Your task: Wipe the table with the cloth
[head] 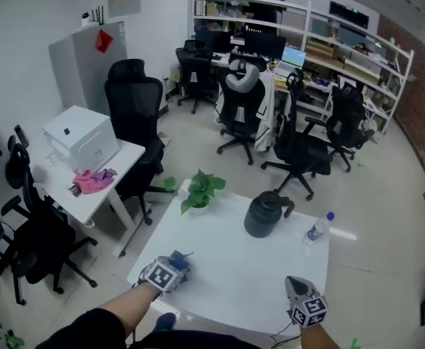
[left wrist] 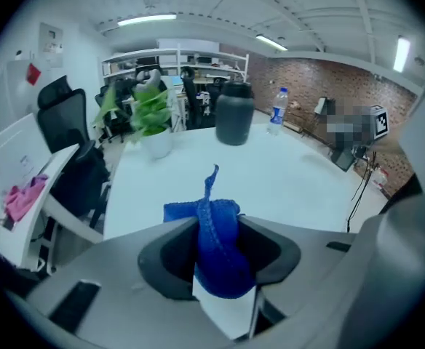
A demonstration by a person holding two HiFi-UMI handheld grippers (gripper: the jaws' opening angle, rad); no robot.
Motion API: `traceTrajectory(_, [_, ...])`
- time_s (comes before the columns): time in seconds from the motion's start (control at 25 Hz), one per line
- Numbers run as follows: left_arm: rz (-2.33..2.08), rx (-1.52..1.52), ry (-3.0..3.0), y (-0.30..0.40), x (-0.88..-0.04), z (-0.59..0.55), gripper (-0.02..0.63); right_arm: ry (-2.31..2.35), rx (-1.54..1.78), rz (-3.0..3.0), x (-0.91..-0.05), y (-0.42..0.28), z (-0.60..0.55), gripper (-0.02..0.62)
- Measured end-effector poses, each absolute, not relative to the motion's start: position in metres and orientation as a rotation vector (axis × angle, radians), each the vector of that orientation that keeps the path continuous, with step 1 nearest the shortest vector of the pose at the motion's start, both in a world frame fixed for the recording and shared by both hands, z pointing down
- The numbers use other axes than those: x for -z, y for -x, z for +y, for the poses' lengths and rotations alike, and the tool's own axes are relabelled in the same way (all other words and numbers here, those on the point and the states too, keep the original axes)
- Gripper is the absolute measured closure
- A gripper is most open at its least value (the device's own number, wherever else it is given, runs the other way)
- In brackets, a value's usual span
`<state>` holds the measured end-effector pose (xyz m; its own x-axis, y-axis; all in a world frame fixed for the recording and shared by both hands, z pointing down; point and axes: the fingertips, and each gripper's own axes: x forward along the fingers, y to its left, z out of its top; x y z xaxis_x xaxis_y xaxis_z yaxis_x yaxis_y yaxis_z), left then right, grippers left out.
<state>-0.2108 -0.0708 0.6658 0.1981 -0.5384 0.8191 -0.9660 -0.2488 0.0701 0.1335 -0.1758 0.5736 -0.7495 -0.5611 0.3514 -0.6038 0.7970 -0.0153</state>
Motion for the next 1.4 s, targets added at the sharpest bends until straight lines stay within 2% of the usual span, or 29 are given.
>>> traceTrajectory(0.12, [-1.442,-0.912,-1.792,0.286,-0.688,-0.024,0.454,-0.832,-0.182,-2.654,-0.578,-0.075,-0.171,0.583])
traceTrajectory(0.24, [-1.462,-0.929,-1.754,0.332,-0.715,0.014,0.453,-0.776,-0.18,-2.648,-0.584,-0.027,-0.162,0.582])
traceTrajectory(0.52, [-1.421,-0.986,-1.816,0.35,-0.744,0.029,0.446,-0.677,-0.161,-2.595,-0.588,0.03,-0.142,0.582])
traceTrajectory(0.72, [-1.371,-1.015,-1.793,0.351,-0.743,0.033,0.425,-0.647,-0.14,-2.596,-0.579,0.028,-0.127,0.582])
traceTrajectory(0.8, [-1.36,-0.966,-1.785,0.346,-0.739,0.03,0.386,-0.657,-0.132,-2.602,-0.573,0.018,-0.124,0.582])
traceTrajectory(0.88, [-1.367,-0.902,-1.809,0.34,-0.727,0.021,0.309,-0.678,-0.125,-2.608,-0.566,0.004,-0.124,0.581])
traceTrajectory(0.92, [-1.385,-0.879,-1.831,0.337,-0.718,0.015,0.293,-0.694,-0.129,-2.611,-0.564,-0.004,-0.124,0.581])
traceTrajectory(1.12, [-1.542,-0.645,-1.996,0.32,-0.639,-0.03,0.279,-0.818,-0.201,-2.66,-0.549,-0.049,-0.128,0.581])
traceTrajectory(1.2, [-1.564,-0.473,-2.116,0.297,-0.593,-0.051,0.327,-0.853,-0.237,-2.693,-0.54,-0.062,-0.13,0.581])
traceTrajectory(1.4, [-1.476,-0.157,-2.359,0.217,-0.535,-0.098,0.562,-0.809,-0.332,-2.758,-0.542,-0.074,-0.131,0.583])
